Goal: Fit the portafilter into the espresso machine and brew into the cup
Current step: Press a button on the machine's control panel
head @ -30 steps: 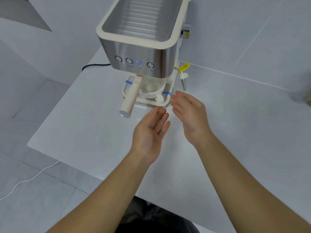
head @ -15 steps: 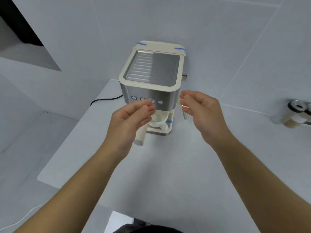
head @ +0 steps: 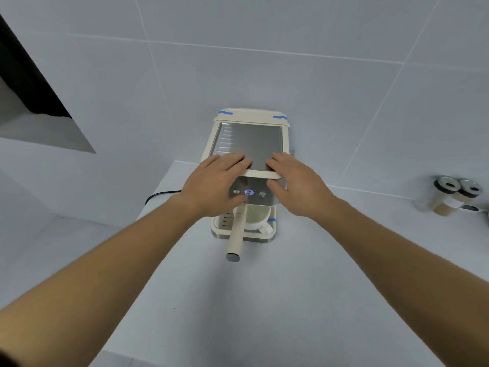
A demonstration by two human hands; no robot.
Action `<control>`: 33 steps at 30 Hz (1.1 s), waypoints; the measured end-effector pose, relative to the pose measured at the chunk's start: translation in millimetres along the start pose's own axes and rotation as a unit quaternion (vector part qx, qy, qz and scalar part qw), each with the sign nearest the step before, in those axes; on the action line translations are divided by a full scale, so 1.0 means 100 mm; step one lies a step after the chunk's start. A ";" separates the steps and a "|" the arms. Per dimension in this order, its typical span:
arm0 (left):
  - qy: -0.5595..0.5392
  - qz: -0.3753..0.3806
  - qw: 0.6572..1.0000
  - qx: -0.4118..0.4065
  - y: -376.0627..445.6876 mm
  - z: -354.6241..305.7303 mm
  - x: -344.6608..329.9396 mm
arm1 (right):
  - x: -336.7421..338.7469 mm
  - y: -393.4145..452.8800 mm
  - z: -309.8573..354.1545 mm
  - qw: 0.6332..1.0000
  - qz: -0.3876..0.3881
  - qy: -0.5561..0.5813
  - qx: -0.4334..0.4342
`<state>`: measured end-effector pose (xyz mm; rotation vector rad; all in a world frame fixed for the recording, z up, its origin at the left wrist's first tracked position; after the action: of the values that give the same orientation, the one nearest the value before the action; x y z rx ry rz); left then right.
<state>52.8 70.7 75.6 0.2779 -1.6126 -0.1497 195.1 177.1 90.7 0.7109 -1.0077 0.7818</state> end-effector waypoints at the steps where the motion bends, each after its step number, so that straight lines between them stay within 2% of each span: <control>1: 0.011 0.003 1.000 -0.005 0.03 0.03 -0.02 | -0.02 0.01 0.00 1.000 -0.001 -0.010 0.006; 5: 0.035 -0.003 0.999 -0.022 0.11 0.08 -0.07 | -0.08 0.00 -0.03 1.000 -0.020 -0.014 0.020; 19: 0.046 -0.067 0.996 -0.024 0.13 0.09 -0.13 | -0.10 -0.02 0.01 0.999 -0.043 -0.012 -0.010; 21: 0.033 -0.051 0.998 -0.030 0.13 0.10 -0.11 | -0.11 -0.02 0.01 0.999 -0.044 -0.015 -0.007; 27: -0.023 0.078 0.994 -0.069 0.18 0.29 -0.07 | -0.11 -0.01 0.01 0.999 -0.042 -0.035 0.000; 33: -0.069 0.102 0.990 -0.071 0.19 0.35 -0.04 | -0.10 -0.03 0.03 0.999 -0.033 -0.033 -0.009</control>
<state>16.9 87.1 74.6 -0.0084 -1.7469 -0.1284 193.1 170.8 81.7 0.7546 -1.0440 0.6941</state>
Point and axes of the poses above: each hand's wrist, its own y-axis towards the middle knuckle, its own x-axis out of the back of the hand, z = x × y, the point moved 4 cm from there along y, towards the middle knuckle, and after that the axes turned 4 degrees about -x, right-handed, at the moved point
